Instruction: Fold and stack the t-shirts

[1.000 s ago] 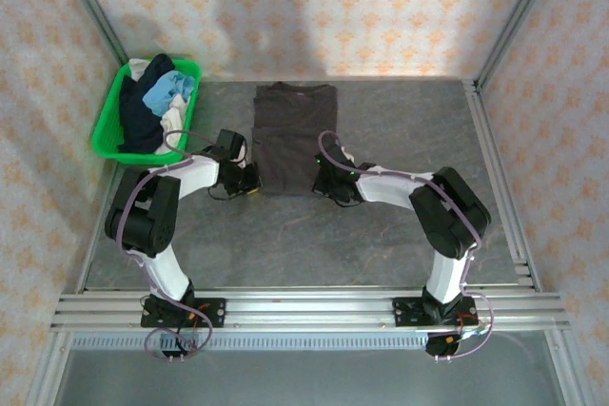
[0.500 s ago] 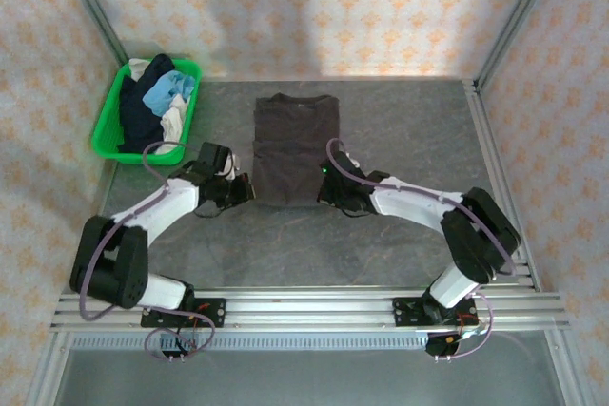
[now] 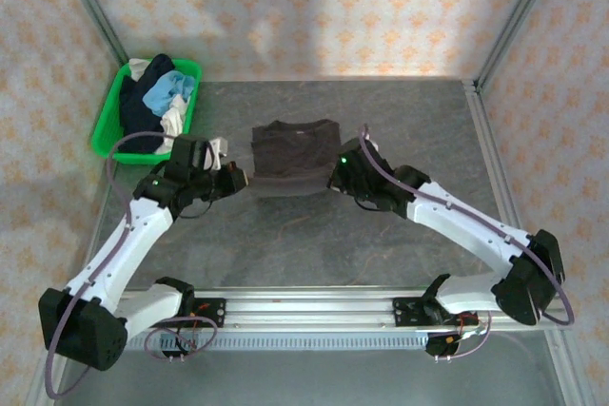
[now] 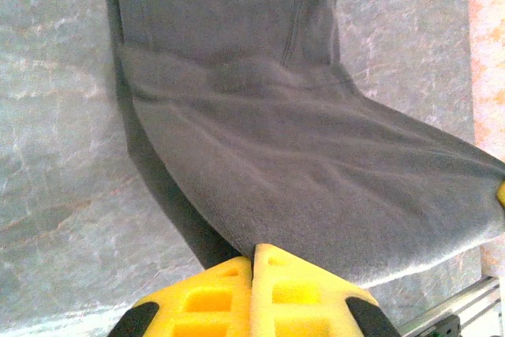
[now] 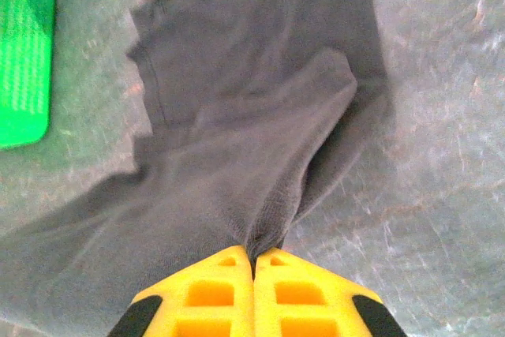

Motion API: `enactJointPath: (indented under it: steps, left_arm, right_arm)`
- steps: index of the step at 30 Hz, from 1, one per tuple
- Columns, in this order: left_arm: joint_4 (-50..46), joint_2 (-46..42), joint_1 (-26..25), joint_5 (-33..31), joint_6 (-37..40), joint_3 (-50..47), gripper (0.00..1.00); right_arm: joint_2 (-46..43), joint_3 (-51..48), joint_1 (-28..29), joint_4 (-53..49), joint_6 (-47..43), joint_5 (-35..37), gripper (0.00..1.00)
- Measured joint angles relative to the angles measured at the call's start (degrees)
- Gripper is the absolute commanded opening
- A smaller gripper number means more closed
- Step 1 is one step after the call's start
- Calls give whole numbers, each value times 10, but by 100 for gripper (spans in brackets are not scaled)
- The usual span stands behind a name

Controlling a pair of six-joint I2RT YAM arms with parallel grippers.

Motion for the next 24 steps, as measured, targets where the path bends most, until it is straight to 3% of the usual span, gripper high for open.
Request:
enactJointPath:
  steps: [8, 15, 24]
  left_arm:
    - [1, 150, 13, -30, 2, 127, 0]
    - [0, 299, 37, -39, 15, 233, 0]
    - [-19, 445, 63, -48, 19, 370, 0]
  right_arm:
    - [116, 137, -71, -24, -18, 15, 0]
    - [247, 236, -133, -33, -41, -20, 0]
    - [413, 419, -172, -61, -67, -64, 0]
